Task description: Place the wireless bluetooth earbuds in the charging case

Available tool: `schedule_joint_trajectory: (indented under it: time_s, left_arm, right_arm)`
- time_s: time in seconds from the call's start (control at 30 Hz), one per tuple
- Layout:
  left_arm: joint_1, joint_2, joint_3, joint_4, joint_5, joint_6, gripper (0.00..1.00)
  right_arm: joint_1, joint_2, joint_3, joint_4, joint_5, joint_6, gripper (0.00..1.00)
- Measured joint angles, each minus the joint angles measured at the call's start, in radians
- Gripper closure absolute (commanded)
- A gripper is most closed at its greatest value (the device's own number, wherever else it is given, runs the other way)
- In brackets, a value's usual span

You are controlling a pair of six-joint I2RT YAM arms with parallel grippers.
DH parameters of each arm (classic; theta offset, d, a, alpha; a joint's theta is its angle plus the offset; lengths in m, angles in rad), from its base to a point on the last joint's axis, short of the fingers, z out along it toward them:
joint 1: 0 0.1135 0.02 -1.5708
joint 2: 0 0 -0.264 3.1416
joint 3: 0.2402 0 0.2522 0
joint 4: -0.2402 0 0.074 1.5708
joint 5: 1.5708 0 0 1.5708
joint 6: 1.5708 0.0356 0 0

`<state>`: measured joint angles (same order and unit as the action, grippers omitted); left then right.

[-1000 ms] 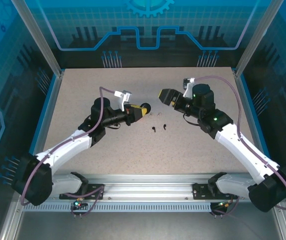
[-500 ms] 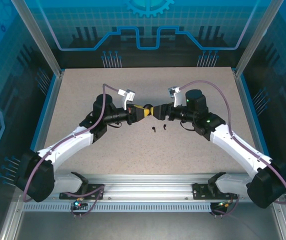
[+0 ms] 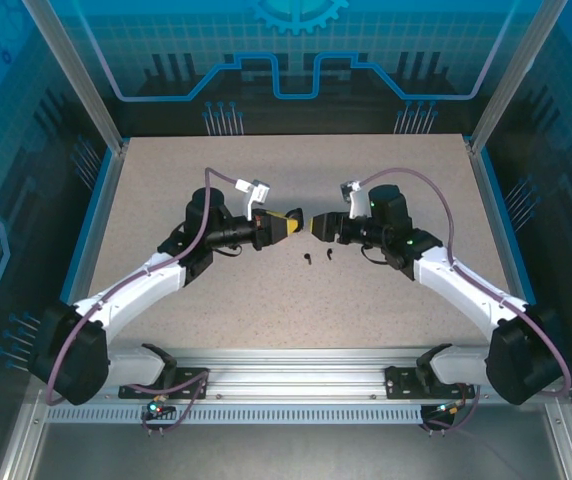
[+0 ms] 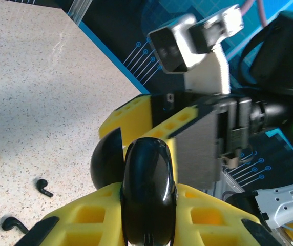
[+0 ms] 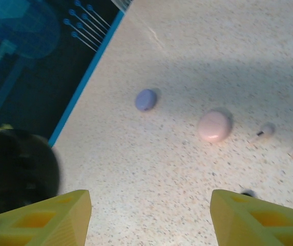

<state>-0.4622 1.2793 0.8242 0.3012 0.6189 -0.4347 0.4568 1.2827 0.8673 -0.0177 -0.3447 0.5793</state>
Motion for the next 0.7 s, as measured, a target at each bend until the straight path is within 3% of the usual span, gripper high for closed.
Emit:
schedule_joint_trajectory:
  time_s: [0.23,0.7]
  left_arm:
    - [0.000,-0.007,0.000,0.003,0.000,0.000,1.00]
    - [0.000,-0.007,0.000,0.026,0.019,-0.004,1.00]
  right_arm:
    - [-0.002,-0.014,-0.011,-0.003,-0.016,0.007,0.40]
    - [-0.003,-0.061,-0.032,0.109,-0.208,0.003,0.49]
